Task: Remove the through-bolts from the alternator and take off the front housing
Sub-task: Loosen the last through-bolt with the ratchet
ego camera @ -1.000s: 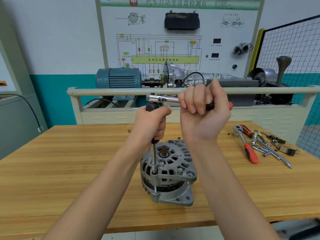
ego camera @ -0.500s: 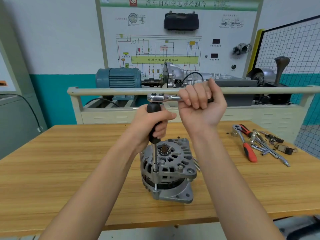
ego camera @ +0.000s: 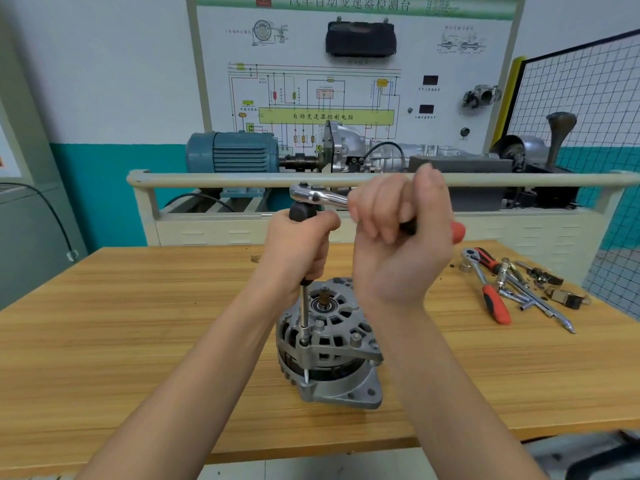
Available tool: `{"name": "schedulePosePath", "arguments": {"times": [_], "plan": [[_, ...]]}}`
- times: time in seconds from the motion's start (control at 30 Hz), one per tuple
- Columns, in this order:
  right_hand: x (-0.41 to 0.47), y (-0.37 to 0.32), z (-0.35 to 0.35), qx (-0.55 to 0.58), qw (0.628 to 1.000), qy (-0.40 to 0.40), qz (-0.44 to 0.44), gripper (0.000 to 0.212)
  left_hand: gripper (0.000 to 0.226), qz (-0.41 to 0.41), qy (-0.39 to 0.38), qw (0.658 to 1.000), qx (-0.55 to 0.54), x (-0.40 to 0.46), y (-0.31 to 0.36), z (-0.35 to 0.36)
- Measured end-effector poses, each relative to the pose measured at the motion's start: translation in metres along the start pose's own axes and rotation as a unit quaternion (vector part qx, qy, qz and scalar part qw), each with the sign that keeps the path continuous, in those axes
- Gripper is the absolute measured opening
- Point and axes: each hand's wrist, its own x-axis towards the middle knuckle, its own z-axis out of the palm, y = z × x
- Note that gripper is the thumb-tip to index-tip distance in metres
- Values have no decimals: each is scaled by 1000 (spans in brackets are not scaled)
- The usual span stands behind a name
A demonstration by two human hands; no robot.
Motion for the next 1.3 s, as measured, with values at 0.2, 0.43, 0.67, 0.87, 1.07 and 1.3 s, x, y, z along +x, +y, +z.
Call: {"name": "schedulePosePath", "arguments": {"times": [0.2,0.43,0.67,0.87,1.07,1.3], "plan": [[-11,5,10,-74,994,-46,-72,34,43,39,49,998,20,-3,-3,2],[35,6,-35,277,929,98,226,45,34,9,-188,982,-29,3,-1,-17],[39,13,-39,310,911,141,234,41,45,-64,-250,964,-63,7,-2,-16],[10,0,-9,59,996,24,62,37,52,-27,-75,997,-19,0,-3,-7],[-5,1,5,-55,996,-51,-56,32,44,29,33,999,29,-3,-8,2],[33,5,-25,226,946,83,216,44,25,-35,-249,965,-74,8,3,-26]]}}
